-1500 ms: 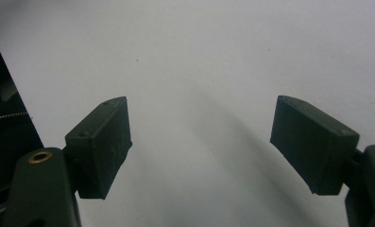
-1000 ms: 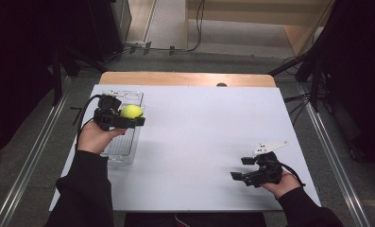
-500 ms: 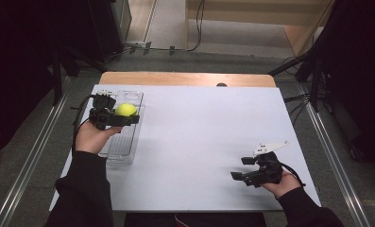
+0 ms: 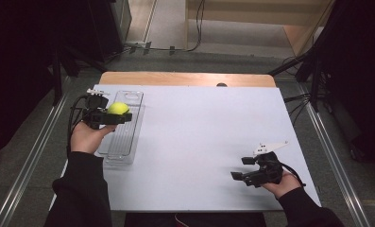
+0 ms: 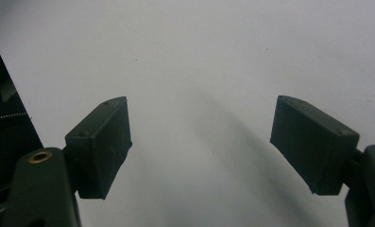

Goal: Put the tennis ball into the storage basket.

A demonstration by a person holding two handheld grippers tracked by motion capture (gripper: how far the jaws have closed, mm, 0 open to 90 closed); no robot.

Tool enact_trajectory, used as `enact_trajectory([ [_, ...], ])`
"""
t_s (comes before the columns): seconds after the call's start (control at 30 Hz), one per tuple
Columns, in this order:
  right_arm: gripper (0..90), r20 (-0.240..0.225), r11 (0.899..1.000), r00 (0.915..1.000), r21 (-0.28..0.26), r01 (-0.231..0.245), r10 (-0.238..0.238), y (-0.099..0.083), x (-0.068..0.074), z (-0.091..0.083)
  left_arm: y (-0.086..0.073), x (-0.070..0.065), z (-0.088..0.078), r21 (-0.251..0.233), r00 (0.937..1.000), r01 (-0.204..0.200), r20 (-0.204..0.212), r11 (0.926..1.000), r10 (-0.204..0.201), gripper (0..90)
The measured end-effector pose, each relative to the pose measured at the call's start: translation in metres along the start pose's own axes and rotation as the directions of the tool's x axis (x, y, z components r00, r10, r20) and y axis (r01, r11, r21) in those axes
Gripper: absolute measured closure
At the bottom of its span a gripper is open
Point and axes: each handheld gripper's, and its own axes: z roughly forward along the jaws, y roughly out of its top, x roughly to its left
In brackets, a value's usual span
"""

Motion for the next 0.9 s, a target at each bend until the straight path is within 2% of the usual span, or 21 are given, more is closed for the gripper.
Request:
enact_trajectory([
  [0.4,18.9,0.001,1.000,1.0000,0.002,0.002,-0.002,0.000,0.000,0.000,-0.003,0.008,0.001,-0.016,0.9993,0.030,-0.023,0.9994,-0.031,26.2],
  [0.9,18.9,0.000,1.000,1.0000,0.002,0.001,-0.001,0.000,0.000,0.000,-0.006,0.007,0.012,-0.008,0.9994,0.027,-0.023,0.9996,-0.027,26.1],
])
